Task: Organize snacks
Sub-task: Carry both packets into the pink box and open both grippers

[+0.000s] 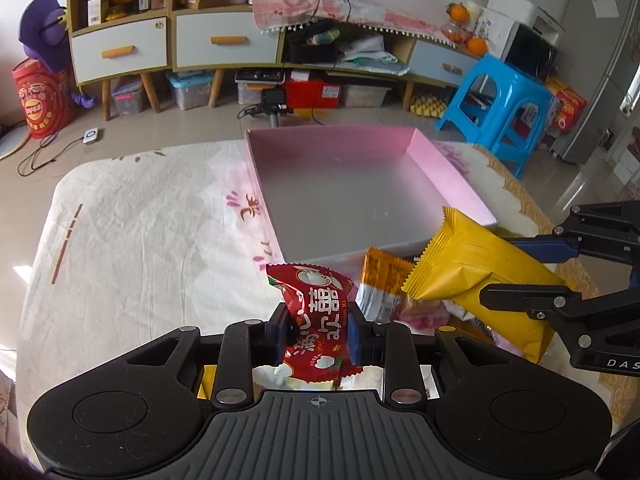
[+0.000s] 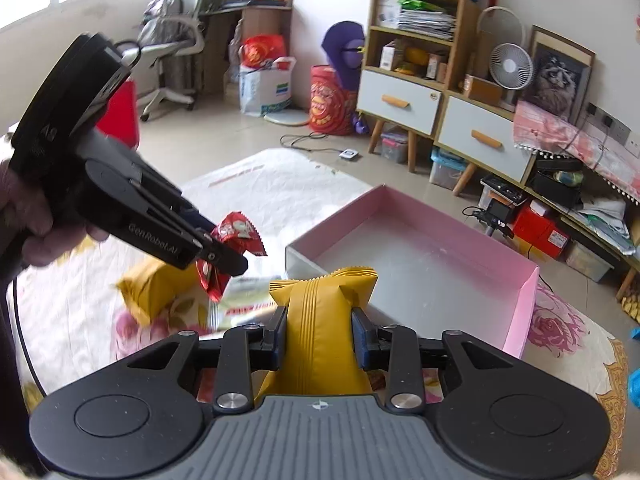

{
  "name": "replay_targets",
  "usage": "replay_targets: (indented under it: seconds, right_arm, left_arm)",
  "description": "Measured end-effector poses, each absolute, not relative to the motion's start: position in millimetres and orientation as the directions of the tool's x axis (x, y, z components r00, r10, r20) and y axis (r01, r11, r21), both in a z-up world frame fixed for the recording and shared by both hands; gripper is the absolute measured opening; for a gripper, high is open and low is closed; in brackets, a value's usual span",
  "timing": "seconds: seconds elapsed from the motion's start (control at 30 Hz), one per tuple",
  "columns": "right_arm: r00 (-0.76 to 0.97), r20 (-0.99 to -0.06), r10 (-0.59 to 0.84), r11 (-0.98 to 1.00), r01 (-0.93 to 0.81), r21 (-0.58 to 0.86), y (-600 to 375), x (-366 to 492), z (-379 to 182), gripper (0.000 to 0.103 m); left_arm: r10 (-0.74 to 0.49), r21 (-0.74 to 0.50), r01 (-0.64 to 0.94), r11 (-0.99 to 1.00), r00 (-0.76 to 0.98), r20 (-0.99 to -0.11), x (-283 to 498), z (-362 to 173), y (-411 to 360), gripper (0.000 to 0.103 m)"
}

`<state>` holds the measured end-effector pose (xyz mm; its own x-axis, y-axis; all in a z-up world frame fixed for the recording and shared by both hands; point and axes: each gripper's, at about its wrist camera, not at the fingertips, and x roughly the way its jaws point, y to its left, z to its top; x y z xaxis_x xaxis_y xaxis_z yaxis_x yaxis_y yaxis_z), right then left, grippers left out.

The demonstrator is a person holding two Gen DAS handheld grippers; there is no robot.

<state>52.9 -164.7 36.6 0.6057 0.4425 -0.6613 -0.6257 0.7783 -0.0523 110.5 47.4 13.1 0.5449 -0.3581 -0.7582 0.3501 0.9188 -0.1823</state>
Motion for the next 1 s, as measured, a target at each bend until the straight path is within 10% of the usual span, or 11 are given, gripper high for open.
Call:
replay_targets:
  seconds: [1.0]
  right_arm:
    - [0.733, -0.643, 0.22, 0.973, -0.12, 0.197, -225.1, 159.2, 3.6, 0.023]
  left_arm:
    - [-0.291, -0.159, 0.262, 0.952, 0.615, -0.732, 200.0, -2.7, -13.6, 0.025]
